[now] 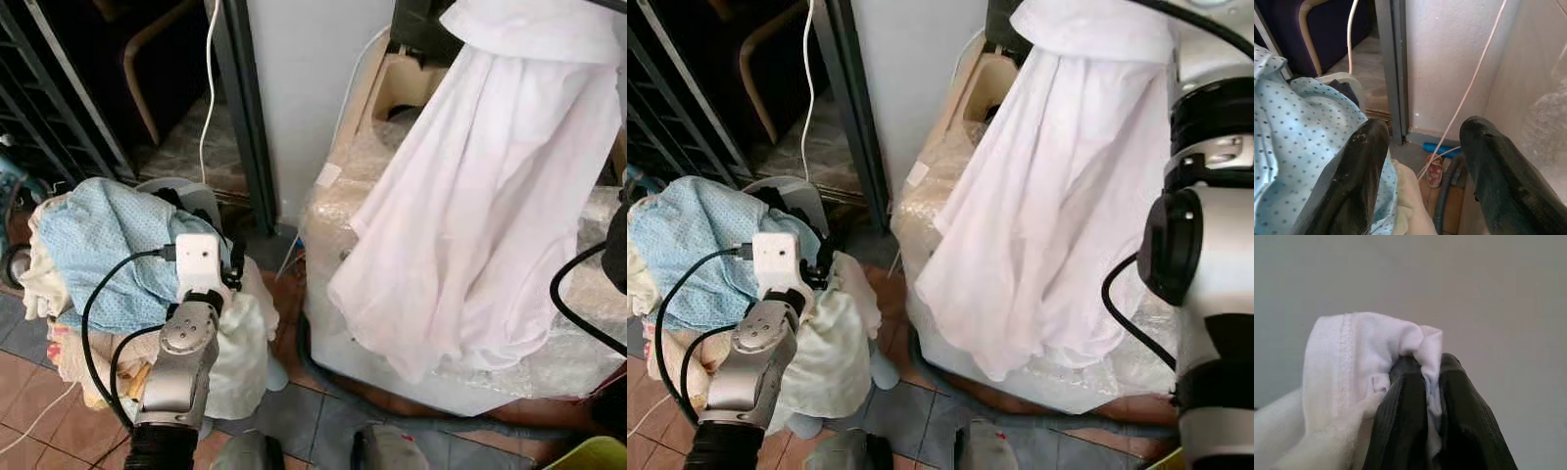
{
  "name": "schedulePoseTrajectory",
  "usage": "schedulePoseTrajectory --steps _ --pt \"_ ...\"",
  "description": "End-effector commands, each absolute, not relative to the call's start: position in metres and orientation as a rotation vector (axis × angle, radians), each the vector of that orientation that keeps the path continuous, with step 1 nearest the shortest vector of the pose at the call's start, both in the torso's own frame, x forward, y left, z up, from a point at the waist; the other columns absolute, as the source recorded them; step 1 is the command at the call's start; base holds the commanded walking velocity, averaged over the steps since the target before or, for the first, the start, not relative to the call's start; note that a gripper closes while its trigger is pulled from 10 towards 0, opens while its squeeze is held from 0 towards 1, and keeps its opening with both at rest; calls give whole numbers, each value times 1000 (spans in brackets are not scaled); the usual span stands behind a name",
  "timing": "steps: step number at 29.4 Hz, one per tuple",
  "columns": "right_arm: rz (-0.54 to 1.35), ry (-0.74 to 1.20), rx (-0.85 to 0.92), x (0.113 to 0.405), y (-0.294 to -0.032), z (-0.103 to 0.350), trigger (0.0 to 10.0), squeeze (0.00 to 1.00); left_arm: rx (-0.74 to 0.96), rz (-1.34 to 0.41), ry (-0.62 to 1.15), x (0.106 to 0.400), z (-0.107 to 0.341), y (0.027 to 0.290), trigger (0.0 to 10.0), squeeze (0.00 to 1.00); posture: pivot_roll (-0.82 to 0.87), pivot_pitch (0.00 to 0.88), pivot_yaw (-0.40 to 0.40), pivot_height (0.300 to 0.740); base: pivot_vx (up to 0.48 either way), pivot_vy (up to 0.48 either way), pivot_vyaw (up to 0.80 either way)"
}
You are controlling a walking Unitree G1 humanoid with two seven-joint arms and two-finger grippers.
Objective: Clothes washing
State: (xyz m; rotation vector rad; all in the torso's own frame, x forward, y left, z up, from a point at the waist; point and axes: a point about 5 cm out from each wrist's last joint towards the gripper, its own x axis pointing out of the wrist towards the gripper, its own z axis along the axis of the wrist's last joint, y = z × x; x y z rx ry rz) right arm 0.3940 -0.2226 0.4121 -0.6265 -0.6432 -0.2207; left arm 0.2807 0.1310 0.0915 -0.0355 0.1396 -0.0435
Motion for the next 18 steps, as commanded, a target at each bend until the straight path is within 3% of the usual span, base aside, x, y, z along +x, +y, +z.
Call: schedulePoseTrajectory --steps 1,3,4,7,10,14,18 --pt "-164 -524 -647 404 -221 386 10000 0 -27 -43 152 279 90 130 10000 0 -64 76 21 740 0 0 0" --pt "-68 -340 -619 414 -220 344 10000 0 -26 -38 153 278 90 130 10000 0 -64 76 21 740 0 0 0" --pt "-16 -236 -594 417 -221 322 10000 1000 -26 -37 152 279 90 130 10000 0 -56 79 25 740 0 0 0" --pt "69 -103 -542 417 -223 287 10000 1000 -25 -40 153 278 90 131 10000 0 -56 78 29 740 0 0 0" --pt "50 -120 -540 415 -230 285 10000 1000 -23 -48 155 279 90 131 10000 0 -61 75 35 740 0 0 0" --pt "40 -320 -466 409 -235 316 10000 1000 -21 -55 157 279 90 129 10000 0 -67 74 36 740 0 0 0" --pt "161 -458 -311 399 -237 343 10000 1000 -22 -60 160 279 89 127 10000 0 -76 71 29 740 0 0 0"
